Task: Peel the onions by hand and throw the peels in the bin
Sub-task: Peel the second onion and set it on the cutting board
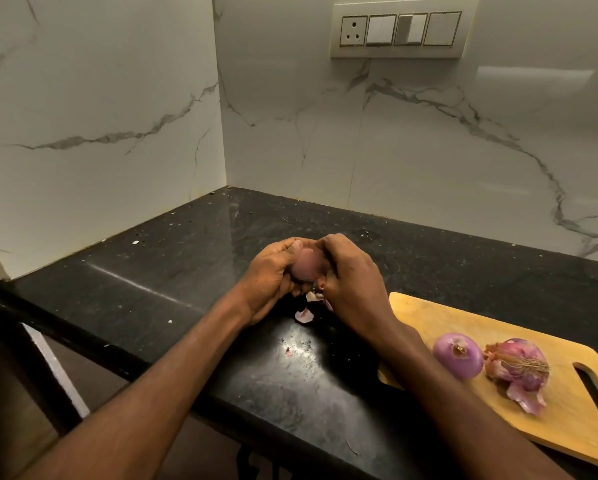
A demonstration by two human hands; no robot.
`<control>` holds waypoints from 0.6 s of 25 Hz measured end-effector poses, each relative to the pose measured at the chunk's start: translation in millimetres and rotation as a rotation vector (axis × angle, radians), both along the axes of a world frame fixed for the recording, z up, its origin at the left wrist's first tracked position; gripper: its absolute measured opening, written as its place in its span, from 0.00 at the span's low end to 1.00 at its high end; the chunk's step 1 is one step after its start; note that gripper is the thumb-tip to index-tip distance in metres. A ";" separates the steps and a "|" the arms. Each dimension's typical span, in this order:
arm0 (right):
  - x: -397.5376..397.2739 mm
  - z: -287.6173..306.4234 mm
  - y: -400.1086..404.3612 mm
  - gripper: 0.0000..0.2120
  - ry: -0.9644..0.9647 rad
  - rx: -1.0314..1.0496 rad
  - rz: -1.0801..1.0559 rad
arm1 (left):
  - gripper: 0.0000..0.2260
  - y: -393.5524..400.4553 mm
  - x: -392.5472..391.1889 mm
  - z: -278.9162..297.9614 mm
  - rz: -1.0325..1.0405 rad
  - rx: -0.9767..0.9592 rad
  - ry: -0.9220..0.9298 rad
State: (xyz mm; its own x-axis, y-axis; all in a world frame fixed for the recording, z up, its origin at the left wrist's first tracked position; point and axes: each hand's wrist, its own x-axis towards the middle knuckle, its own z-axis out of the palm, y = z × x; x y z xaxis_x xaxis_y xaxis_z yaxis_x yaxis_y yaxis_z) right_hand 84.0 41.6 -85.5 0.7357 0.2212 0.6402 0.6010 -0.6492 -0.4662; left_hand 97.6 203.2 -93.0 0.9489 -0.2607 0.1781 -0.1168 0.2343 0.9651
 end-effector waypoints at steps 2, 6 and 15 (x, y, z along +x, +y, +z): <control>0.6 -0.5 -2.0 0.05 -0.028 0.050 0.003 | 0.18 0.3 1.1 -0.2 -0.005 -0.012 0.008; -0.6 2.1 -5.1 0.10 -0.032 0.085 0.031 | 0.18 1.5 0.7 -0.6 -0.023 0.015 -0.015; 2.5 1.6 -3.1 0.06 0.013 -0.123 -0.044 | 0.16 -1.8 -1.5 -2.1 0.015 0.052 -0.073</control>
State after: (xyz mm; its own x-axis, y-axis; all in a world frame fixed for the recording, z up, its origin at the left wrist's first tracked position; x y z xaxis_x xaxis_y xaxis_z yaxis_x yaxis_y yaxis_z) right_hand 86.5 38.5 -83.9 0.7542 0.2650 0.6009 0.5653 -0.7276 -0.3886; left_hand 96.1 201.5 -95.1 0.9376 -0.2576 0.2337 -0.1904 0.1821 0.9647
